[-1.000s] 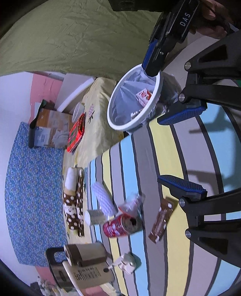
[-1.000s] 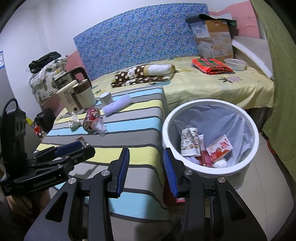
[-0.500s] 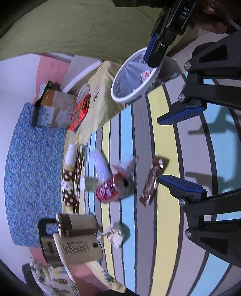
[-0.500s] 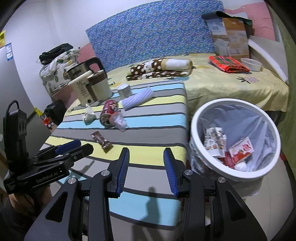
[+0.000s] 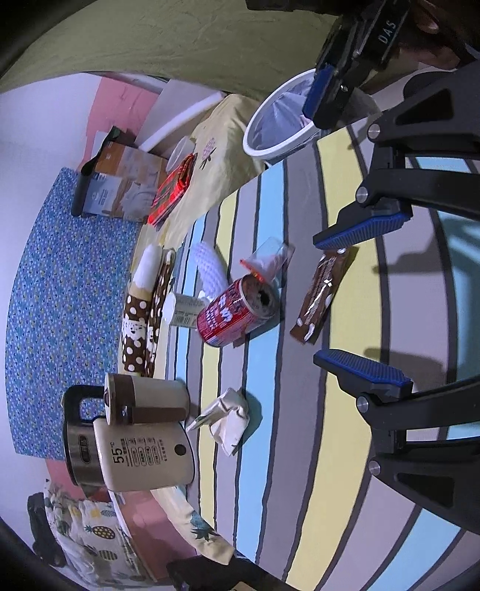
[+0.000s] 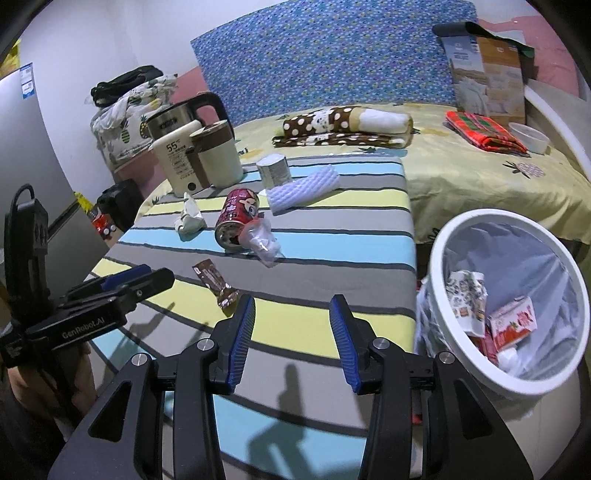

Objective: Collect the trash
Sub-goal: 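Grasp the clear plastic cup with the right tool while the left tool grasps the red milk can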

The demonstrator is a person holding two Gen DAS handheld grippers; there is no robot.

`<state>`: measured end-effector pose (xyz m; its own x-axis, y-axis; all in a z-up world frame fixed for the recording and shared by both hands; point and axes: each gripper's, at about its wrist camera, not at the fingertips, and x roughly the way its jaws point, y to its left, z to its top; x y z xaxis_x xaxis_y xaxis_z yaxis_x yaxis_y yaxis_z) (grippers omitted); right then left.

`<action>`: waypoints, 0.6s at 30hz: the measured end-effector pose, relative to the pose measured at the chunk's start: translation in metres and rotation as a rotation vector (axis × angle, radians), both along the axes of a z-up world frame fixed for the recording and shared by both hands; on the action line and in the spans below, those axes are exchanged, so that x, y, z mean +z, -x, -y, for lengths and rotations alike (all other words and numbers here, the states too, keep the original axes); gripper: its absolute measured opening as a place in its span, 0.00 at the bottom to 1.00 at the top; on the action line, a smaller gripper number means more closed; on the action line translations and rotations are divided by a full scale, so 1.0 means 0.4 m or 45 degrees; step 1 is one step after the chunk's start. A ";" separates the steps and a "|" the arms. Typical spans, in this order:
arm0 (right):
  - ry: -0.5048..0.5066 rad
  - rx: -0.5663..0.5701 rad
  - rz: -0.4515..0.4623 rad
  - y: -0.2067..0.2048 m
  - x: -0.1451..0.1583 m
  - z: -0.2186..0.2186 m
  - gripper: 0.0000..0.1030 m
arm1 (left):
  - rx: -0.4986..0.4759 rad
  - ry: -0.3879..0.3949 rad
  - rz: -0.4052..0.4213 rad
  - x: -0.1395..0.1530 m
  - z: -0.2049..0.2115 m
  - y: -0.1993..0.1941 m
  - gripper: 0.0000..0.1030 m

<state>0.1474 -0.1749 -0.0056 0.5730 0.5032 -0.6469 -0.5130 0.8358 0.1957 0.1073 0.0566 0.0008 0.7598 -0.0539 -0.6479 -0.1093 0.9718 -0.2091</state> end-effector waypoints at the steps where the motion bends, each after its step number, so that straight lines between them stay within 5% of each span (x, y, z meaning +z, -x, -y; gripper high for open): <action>1: 0.006 0.010 -0.001 -0.008 -0.003 -0.008 0.43 | 0.006 0.001 -0.002 0.000 -0.005 -0.006 0.54; 18: 0.149 0.199 -0.027 -0.130 -0.048 -0.131 0.43 | 0.088 0.021 -0.003 0.003 -0.085 -0.061 0.54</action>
<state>0.1993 -0.1226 -0.0247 0.4790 0.5060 -0.7173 -0.6353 0.7637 0.1144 0.1317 0.0906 0.0020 0.7606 -0.0120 -0.6491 -0.1764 0.9584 -0.2245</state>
